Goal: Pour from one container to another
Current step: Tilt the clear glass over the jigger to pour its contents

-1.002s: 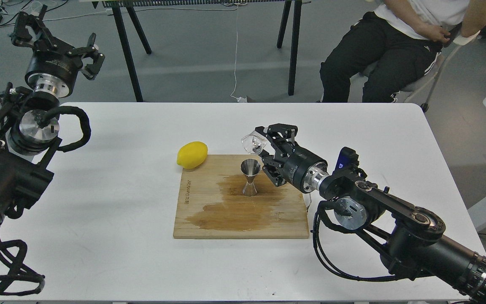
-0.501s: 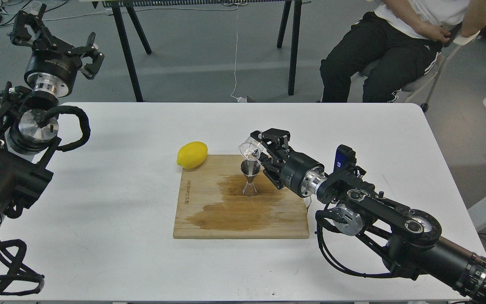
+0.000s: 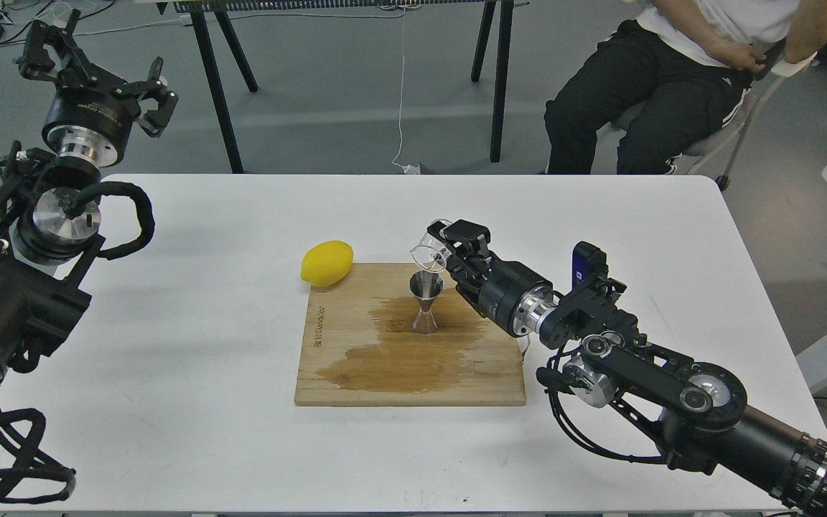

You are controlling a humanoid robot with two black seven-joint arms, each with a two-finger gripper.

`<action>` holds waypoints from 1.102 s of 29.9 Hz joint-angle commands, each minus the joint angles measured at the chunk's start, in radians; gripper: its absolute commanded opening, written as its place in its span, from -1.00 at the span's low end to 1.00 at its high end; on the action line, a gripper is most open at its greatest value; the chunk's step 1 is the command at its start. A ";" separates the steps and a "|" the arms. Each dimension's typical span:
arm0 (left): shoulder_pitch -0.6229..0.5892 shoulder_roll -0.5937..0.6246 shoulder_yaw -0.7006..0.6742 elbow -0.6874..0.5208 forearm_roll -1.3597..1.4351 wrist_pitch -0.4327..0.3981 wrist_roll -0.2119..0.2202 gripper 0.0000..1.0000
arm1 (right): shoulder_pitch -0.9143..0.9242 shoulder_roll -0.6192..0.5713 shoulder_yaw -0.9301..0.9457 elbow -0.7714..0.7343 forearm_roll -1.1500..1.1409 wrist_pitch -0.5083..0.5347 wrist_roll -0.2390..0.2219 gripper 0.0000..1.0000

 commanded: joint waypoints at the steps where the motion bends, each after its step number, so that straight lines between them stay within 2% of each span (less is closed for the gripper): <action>1: -0.002 -0.001 0.000 0.000 0.000 0.000 0.000 1.00 | -0.005 0.000 -0.017 0.000 -0.066 -0.015 0.004 -0.21; 5: -0.001 -0.001 0.000 0.000 0.000 0.000 0.000 1.00 | -0.003 0.000 -0.054 0.000 -0.074 -0.035 0.019 -0.21; 21: -0.001 -0.001 0.000 0.000 0.000 -0.001 0.000 1.00 | 0.012 -0.002 -0.086 -0.004 -0.153 -0.067 0.019 -0.21; 33: 0.001 0.000 0.000 0.000 0.000 0.000 0.000 1.00 | 0.006 -0.002 -0.091 -0.010 -0.320 -0.108 0.031 -0.20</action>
